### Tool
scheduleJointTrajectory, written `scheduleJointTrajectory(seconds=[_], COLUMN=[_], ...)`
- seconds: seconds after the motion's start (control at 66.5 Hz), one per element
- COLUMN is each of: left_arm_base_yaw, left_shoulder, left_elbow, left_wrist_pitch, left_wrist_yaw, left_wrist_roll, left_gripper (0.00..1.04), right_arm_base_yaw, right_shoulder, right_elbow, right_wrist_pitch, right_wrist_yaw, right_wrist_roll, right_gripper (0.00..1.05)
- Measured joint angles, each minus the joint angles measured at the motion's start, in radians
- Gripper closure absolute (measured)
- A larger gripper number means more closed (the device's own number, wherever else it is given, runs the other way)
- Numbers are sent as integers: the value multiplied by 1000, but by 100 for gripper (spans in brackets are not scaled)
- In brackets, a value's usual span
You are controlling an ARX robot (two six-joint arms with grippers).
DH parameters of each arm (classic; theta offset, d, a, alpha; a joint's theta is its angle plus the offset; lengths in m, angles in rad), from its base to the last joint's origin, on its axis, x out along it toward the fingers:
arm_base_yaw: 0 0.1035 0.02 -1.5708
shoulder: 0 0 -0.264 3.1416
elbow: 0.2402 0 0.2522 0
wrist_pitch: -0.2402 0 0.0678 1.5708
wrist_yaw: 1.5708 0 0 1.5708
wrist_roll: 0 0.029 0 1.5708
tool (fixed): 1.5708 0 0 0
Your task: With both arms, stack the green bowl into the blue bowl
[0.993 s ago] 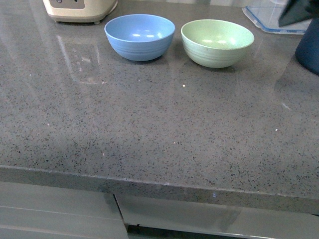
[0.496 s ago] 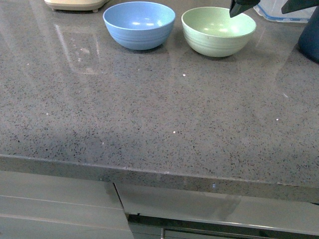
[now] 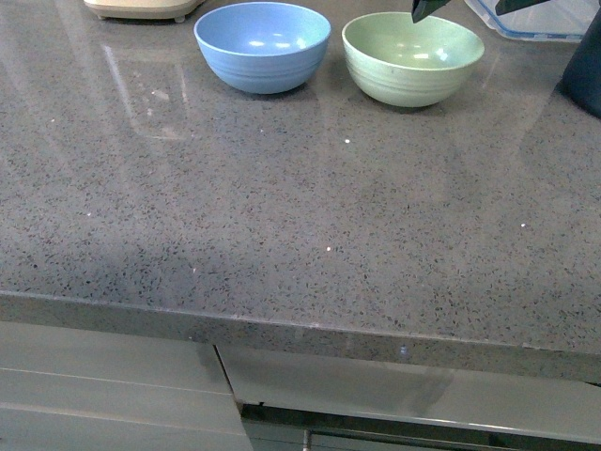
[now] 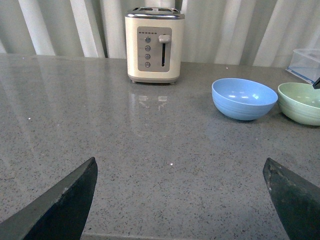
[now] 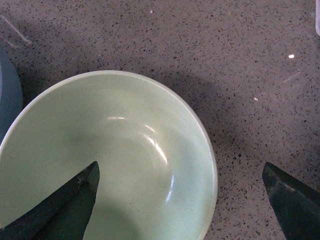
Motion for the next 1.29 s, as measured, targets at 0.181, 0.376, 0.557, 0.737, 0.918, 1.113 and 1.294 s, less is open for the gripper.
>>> scheduleJointTrajectory(seconds=[0.181,0.376,0.557,0.737,0.918,1.113,1.294], left_arm_base_yaw=[0,0,0,0,0,0,0], left_shoulder=[0,0,0,0,0,0,0], left_elbow=[0,0,0,0,0,0,0], left_wrist_pitch=[0,0,0,0,0,0,0], left_wrist_yaw=[0,0,0,0,0,0,0], left_wrist_roll=[0,0,0,0,0,0,0], left_gripper=[7,7,7,7,7,7,7], right_arm_base_yaw=[-5,-7,-7,-7,-3,-2,-4], right_shoulder=[20,19,10,-8,-44,-86,-117], right_elbow=[6,-58,-137,-164,-201,-259,-308], right_wrist_pitch=[2,21,42,58,102,121,131], right_wrist_yaw=[-11,-18,-29,-37,-56,-54,-56], right_wrist_roll=[0,7,18,26,49,68,86], right_gripper=[10,10,10,12,42,74,100])
